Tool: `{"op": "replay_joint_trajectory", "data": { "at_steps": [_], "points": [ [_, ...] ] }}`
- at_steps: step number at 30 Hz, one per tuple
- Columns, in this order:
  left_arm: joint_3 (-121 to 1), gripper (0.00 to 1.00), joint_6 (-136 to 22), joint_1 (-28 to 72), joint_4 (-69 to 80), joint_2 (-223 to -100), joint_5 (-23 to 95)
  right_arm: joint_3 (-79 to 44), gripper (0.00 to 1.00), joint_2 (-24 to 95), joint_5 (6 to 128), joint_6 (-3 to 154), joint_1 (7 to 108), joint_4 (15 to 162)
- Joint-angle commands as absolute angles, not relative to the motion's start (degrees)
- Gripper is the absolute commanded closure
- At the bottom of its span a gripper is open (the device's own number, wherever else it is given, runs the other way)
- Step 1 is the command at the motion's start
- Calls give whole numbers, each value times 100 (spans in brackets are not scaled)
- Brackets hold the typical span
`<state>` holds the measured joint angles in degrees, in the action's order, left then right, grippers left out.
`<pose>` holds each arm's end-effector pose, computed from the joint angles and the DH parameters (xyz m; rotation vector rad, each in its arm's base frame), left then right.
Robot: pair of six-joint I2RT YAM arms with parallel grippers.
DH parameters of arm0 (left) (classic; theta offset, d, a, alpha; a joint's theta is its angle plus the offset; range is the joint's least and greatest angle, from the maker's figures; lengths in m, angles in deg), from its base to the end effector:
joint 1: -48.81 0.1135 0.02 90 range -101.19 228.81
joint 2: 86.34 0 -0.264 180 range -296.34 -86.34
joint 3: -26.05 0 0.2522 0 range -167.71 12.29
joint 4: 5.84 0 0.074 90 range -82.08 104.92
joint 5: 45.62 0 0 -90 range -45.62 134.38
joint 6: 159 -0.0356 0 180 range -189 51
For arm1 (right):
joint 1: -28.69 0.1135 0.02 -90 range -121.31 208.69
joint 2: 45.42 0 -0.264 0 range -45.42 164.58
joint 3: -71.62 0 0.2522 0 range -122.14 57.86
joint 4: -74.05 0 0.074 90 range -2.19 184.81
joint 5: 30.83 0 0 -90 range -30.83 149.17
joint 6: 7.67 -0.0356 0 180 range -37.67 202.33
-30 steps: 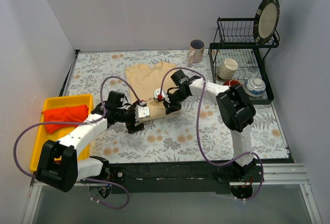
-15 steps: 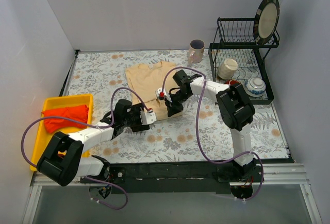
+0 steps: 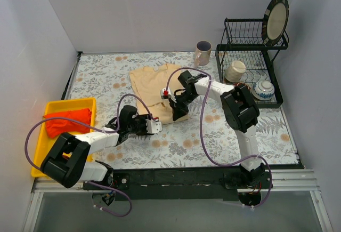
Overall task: Roll the t-shirts
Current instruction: Roll the T-shirt to the center of the board.
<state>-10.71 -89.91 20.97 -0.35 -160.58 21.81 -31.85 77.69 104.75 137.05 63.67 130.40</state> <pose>0.1940 -0.1179 0.1413 1.1294 2.0095 -0.5178 0.3342 0.2649 0.1539 -1.9217 1.7422 1.0177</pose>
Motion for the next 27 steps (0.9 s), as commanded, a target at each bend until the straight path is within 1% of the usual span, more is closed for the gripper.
{"op": "replay_joint_trajectory", "data": {
  "at_steps": [1,2,3,5,6,7,8,9,10,11,12,14,16,17,18,19,20,22,24,27],
  "points": [
    [-1239,64,-8870,2068,220,-16543,2214,-3117,87,7974,10373,13515,6419,13430],
    [-1301,81,-8782,2068,282,-16709,2301,-3091,87,7965,10338,13524,6419,13430],
    [-1380,85,-8633,2077,361,-16781,2293,-3021,85,7887,10303,13532,6419,13422],
    [-1625,91,-8448,2130,720,-16834,2162,-2907,75,7711,10102,13515,6411,13378],
    [-1749,96,-8290,2217,957,-16791,2057,-2793,64,7310,9987,13437,6376,13056],
    [-1863,98,-8263,2261,1455,-16738,1899,-2392,21,7027,9829,13314,6341,12730],
    [-2082,99,-8254,2305,1678,-16659,1715,-2170,2,6703,9462,13139,6305,12414],
    [-2180,100,-8219,2401,1897,-16537,1356,-1872,2,6003,9215,13059,6279,12098],
    [-2320,100,-8314,2446,2483,-16509,1126,-1329,1,5631,8960,13006,6279,11303],
    [-2443,100,-8315,2455,2706,-16509,1037,-1002,2,5253,8592,13031,6279,10981],
    [-2671,100,-8289,2446,2900,-16535,888,-738,1,4605,8493,13075,6279,10656],
    [-2900,100,-8008,2473,3331,-16667,773,-98,2,4152,8413,13049,6305,10188],
    [-3164,100,-7893,2534,3577,-16781,466,90,1,4071,8220,13057,6524,10344],
    [-3235,100,-7798,2543,3596,-16825,413,-83,1,4393,8280,13319,6638,11302],
    [-3331,100,-7727,2552,3587,-16851,386,-285,2,4588,8368,13626,6796,11730],
    [-3384,99,-7700,2569,3605,-16878,299,-452,1,4747,8473,13577,6823,12065],
    [-3428,99,-7682,2587,3631,-16939,254,-506,1,4818,8614,13402,6832,11998],
    [-3534,99,-7700,2605,3701,-16983,202,-279,1,4591,8615,13278,6867,11534],
    [-3561,99,-7761,2675,3745,-17027,157,63,1,4283,8431,13339,6999,10964],
    [-3587,98,-7858,2754,3851,-17063,87,284,1,4133,8281,13418,7113,10532]
  ]
}}
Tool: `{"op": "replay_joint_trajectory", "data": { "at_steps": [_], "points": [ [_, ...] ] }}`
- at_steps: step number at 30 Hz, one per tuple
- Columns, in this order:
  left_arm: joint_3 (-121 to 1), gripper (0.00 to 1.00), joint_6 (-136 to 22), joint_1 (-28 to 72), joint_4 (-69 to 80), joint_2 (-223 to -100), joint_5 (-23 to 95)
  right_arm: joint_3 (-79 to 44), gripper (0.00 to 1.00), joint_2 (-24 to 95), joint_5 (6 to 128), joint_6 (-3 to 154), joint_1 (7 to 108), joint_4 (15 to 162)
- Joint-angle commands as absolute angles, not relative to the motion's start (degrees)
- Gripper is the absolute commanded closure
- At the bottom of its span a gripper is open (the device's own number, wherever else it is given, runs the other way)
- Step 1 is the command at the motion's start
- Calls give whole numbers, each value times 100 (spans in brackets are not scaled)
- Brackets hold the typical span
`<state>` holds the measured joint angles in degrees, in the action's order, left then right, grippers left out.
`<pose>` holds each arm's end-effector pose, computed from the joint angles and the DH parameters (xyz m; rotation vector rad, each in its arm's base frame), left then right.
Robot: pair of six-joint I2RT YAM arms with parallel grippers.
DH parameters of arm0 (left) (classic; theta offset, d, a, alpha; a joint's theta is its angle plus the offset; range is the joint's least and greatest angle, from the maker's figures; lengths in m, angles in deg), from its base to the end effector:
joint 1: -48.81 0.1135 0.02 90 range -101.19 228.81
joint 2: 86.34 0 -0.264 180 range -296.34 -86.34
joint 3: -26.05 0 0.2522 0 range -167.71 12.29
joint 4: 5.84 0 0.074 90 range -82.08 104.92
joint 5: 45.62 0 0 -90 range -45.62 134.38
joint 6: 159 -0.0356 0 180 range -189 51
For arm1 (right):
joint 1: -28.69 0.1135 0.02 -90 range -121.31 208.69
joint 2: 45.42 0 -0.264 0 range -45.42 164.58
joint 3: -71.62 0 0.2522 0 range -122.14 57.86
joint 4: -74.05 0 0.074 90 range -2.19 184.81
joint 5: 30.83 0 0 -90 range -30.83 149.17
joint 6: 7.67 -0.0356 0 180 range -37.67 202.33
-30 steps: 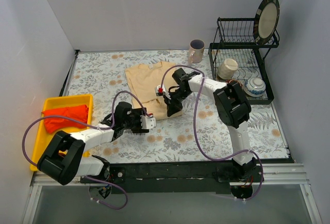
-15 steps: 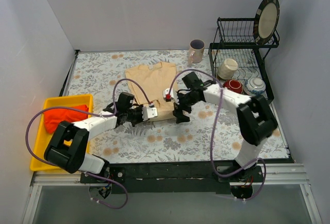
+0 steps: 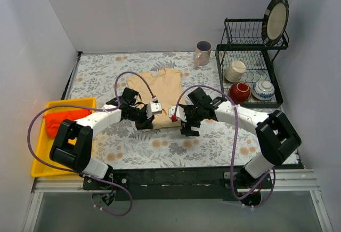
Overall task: Roll the t-shirts
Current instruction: Roll the T-shirt to the center of the board.
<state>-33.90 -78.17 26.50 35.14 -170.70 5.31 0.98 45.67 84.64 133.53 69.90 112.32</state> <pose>0.2376 -0.1218 0.1796 0.9085 2.4739 -0.9917 0.2280 0.2200 0.1986 -1.9277 1.6276 0.5055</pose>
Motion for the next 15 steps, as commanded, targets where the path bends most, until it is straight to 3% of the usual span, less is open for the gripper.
{"op": "replay_joint_trajectory", "data": {
  "at_steps": [1,15],
  "points": [
    [-3587,98,-7867,2771,3886,-17071,70,293,1,4150,8255,13427,7131,10478],
    [-3596,97,-7884,2868,3921,-17107,-106,610,1,4484,8061,13541,7483,9485]
  ]
}}
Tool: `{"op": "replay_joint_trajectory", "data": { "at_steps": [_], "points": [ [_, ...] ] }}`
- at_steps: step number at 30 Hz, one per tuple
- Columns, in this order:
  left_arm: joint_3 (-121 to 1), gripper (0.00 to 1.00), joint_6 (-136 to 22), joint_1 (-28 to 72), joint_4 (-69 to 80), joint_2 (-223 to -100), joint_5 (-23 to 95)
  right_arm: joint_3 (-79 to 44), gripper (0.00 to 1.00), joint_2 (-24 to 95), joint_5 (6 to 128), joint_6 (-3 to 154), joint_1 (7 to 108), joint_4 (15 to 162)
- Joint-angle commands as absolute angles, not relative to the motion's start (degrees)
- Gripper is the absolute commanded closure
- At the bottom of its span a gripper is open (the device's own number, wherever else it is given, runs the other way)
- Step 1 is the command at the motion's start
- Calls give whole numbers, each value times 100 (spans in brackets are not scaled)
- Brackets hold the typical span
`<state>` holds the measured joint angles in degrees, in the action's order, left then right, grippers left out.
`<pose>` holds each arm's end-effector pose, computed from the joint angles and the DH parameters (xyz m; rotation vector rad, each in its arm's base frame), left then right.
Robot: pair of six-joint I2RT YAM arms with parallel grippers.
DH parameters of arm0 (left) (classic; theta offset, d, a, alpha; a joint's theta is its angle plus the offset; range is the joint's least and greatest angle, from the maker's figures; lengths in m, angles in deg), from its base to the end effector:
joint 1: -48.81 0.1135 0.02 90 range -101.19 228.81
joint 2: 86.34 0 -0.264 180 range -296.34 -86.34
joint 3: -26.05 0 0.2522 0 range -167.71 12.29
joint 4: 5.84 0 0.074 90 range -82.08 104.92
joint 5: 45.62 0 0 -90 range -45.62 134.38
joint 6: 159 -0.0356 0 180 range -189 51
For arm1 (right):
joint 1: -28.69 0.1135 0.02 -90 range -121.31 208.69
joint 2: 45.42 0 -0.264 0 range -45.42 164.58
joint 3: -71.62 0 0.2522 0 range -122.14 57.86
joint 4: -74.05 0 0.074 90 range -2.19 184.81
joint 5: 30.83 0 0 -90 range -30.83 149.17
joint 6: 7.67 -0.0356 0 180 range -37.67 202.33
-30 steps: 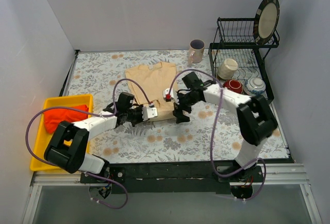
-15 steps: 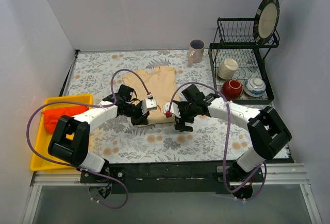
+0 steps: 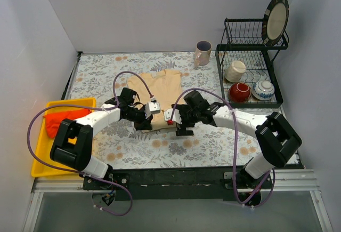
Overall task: Roll the t-shirts
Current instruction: Roll the T-shirt to the center of the board.
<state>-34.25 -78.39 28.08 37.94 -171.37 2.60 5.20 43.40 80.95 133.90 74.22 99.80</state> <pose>0.2376 -0.1153 0.1774 0.8751 2.5127 -1.0577 0.2142 0.2370 0.2016 -1.8879 1.4352 0.4067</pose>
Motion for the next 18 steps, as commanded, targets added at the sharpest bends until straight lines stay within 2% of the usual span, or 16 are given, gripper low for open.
{"op": "replay_joint_trajectory", "data": {
  "at_steps": [1,5,6,8,9,11,12,14,15,18],
  "points": [
    [-3613,97,-7911,2886,3930,-17115,-132,636,2,4537,8061,13576,7483,9432],
    [-3692,97,-8059,2982,4114,-17168,-194,767,13,4774,7991,13761,7483,9116],
    [-3719,97,-8078,3000,4254,-17194,-212,785,23,4792,7965,13796,7483,9089],
    [-3807,97,-8139,3079,4386,-17264,-308,820,36,4801,7912,13910,7483,9071],
    [-3833,97,-8148,3105,4483,-17282,-343,821,50,4810,7929,13971,7474,9167],
    [-3886,97,-8218,3158,4606,-17335,-405,812,63,4818,7947,13990,7474,9211],
    [-3921,97,-8297,3167,4781,-17361,-414,725,76,4827,7938,13990,7483,9403],
    [-4079,97,-8315,3193,5001,-17379,-484,540,87,4871,7886,13885,7465,9667],
    [-4131,97,-8376,3211,5281,-17370,-519,304,97,4871,7894,13841,7439,9999],
    [-4369,97,-8569,3220,6037,-17370,-642,-249,99,4819,8244,13735,7272,11025]
  ]
}}
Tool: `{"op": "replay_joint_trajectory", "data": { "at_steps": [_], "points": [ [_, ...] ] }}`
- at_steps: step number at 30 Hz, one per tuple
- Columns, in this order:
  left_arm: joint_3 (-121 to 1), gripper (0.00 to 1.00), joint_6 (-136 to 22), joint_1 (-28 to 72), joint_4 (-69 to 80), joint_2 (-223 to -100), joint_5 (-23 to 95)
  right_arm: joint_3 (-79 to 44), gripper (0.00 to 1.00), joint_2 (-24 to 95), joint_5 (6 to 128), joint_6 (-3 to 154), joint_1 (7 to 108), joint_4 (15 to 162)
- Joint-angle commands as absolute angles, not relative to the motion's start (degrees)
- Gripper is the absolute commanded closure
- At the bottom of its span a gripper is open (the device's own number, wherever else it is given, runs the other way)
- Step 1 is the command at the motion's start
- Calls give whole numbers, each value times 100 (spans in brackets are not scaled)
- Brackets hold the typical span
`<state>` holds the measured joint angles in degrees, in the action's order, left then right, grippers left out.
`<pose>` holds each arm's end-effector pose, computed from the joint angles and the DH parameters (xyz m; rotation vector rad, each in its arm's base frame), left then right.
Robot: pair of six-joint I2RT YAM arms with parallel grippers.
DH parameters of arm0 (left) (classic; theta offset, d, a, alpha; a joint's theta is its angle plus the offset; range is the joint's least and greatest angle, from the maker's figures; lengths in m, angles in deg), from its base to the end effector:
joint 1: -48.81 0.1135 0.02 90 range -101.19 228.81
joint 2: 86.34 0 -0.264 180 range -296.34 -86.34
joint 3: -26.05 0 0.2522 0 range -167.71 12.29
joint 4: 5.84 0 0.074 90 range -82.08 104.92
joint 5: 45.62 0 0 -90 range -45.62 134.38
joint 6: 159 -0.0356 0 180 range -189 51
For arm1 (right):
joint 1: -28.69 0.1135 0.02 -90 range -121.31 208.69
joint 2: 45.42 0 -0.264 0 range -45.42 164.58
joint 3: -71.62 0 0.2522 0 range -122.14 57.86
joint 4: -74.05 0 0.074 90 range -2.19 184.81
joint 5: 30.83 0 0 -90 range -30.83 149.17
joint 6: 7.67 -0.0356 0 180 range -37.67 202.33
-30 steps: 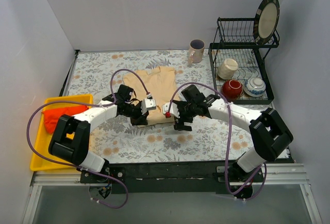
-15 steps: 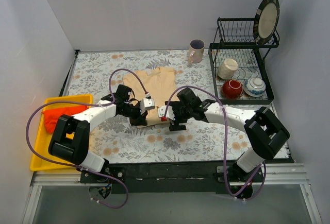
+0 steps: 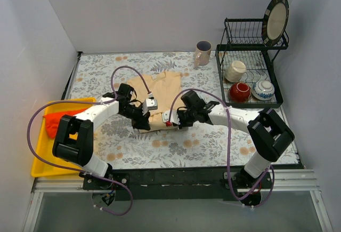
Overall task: Roll the t-shirts
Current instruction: Roll the T-shirt to the center of the board.
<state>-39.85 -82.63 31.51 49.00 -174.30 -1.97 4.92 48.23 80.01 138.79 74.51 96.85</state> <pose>0.2470 -0.1039 0.1866 0.8516 2.5783 -1.1703 0.2215 0.2462 0.1808 -1.9612 1.3735 0.3563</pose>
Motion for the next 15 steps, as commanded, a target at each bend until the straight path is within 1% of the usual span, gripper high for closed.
{"op": "replay_joint_trajectory", "data": {
  "at_steps": [1,2,3,7,11,15],
  "points": [
    [-4439,97,-8596,3220,6222,-17379,-677,-408,99,4853,8359,13761,7194,11353],
    [-4553,97,-8622,3211,6615,-17397,-747,-619,99,4915,8473,13805,7141,11713],
    [-4606,96,-8736,3228,6802,-17440,-783,-969,99,5063,8701,13796,7027,12508],
    [-4703,96,-9114,3229,7611,-17616,-853,-1516,99,5372,9282,14015,6797,13918],
    [-4730,96,-9317,3220,8033,-17792,-810,-1675,99,5557,9511,14191,6736,14467],
    [-4607,95,-9387,3246,8052,-17915,-739,-1667,99,5732,9599,14455,6727,14704]
  ]
}}
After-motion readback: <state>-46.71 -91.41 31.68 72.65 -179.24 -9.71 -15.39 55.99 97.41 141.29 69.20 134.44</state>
